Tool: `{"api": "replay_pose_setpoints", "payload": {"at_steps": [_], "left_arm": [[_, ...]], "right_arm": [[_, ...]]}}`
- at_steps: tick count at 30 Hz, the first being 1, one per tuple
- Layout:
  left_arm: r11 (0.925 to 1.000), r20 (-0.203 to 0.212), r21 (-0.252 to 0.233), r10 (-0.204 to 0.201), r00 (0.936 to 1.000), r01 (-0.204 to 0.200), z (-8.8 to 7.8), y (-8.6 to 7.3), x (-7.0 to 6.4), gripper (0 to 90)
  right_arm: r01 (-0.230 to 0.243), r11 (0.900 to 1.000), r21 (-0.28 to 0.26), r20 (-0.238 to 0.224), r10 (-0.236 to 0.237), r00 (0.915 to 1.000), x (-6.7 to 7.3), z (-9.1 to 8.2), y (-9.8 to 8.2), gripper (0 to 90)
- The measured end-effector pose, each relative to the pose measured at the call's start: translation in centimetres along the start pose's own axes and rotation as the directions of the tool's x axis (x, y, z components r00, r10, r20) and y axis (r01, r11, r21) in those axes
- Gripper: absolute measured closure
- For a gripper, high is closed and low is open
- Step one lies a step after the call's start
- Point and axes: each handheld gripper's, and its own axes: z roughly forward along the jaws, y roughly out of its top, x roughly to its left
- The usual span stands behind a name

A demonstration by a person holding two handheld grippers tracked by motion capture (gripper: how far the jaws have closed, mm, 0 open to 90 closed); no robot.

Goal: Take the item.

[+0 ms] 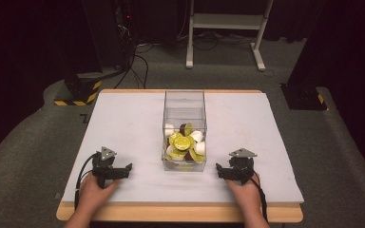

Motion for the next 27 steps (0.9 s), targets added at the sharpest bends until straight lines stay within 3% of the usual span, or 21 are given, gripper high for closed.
{"api": "replay_pose_setpoints", "payload": {"at_steps": [27], "left_arm": [[1.0, 0.0, 0.001, 0.002, 1.0, -0.002, -0.01, 0.0, 0.01, 4.9]], "right_arm": [[0.012, 0.999, -0.038, -0.027, -0.013, 0.9996, 0.06, -0.79, 0.13, 9.7]]}}
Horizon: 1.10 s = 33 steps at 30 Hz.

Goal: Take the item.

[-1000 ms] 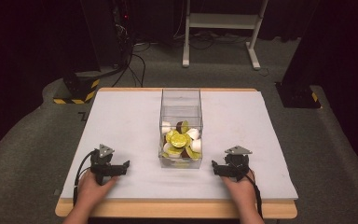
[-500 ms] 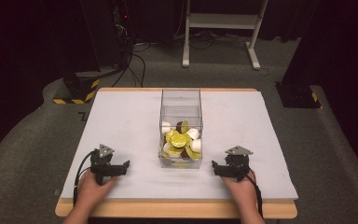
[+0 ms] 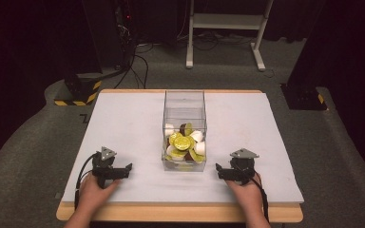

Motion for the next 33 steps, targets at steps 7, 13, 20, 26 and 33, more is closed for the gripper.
{"api": "replay_pose_setpoints", "payload": {"at_steps": [7, 13, 20, 26, 33], "left_arm": [[1.0, 0.0, -0.001, -0.001, 1.0, 0.001, 0.0, 0.0, 0.0, 4.9], [1.0, 0.0, 0.0, 0.0, 1.0, 0.0, 0.0, 0.0, 0.0, 4.9], [1.0, 0.0, 0.0, 0.001, 1.0, -0.001, 0.0, 0.0, 0.0, 4.9], [1.0, 0.0, 0.0, 0.0, 1.0, 0.0, 0.0, 0.0, 0.0, 4.9], [1.0, 0.0, 0.002, 0.001, 1.0, -0.001, 0.0, 0.0, 0.0, 4.9]], "right_arm": [[0.006, 1.0, -0.024, 0.005, -0.006, 1.0, 0.1, -0.3, 0.1, 9.4], [0.02, 0.998, -0.053, 0.002, -0.02, 0.9998, 0.4, -0.7, 0.3, 9.4], [0.027, 0.997, -0.068, -0.003, -0.027, 0.9996, 0.7, -1.1, 0.7, 9.4], [0.029, 0.996, -0.084, -0.006, -0.03, 0.9995, 1.0, -1.4, 1.0, 9.5], [0.031, 0.994, -0.102, -0.009, -0.032, 0.9995, 1.5, -1.7, 1.8, 9.8]]}}
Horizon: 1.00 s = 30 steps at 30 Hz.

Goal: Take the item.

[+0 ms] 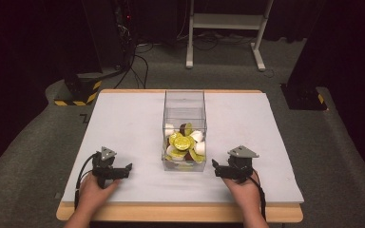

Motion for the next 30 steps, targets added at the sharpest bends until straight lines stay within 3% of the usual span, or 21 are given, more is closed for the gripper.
{"api": "replay_pose_setpoints", "payload": {"at_steps": [16, 30], "left_arm": [[1.0, 0.0, 0.0, 0.0, 1.0, 0.0, 0.0, 0.0, 0.0, 4.9], [1.0, 0.0, 0.0, 0.001, 1.0, -0.001, 0.0, 0.0, 0.0, 4.9]], "right_arm": [[0.0, 0.998, -0.056, 0.001, 0.0, 1.0, -0.4, -0.9, 2.7, 11.9], [-0.007, 0.997, -0.082, -0.013, 0.006, 0.9999, -0.4, -1.7, 3.7, 13.0]]}}
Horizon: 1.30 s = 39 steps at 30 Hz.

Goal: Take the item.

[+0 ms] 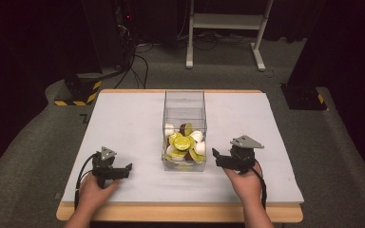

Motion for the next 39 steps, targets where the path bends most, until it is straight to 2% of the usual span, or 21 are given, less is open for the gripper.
{"api": "replay_pose_setpoints", "payload": {"at_steps": [17, 39], "left_arm": [[1.0, 0.0, 0.0, 0.0, 1.0, 0.0, 0.0, 0.0, 0.0, 4.9], [1.0, 0.0, -0.003, -0.005, 1.0, 0.005, 0.0, 0.0, 0.0, 4.9]], "right_arm": [[0.041, 0.999, -0.032, -0.055, -0.043, 0.9975, 1.8, -0.4, 1.9, 13.5], [0.09, 0.996, -0.022, -0.139, -0.092, 0.9861, 5.0, 1.4, 3.3, 13.8]]}}
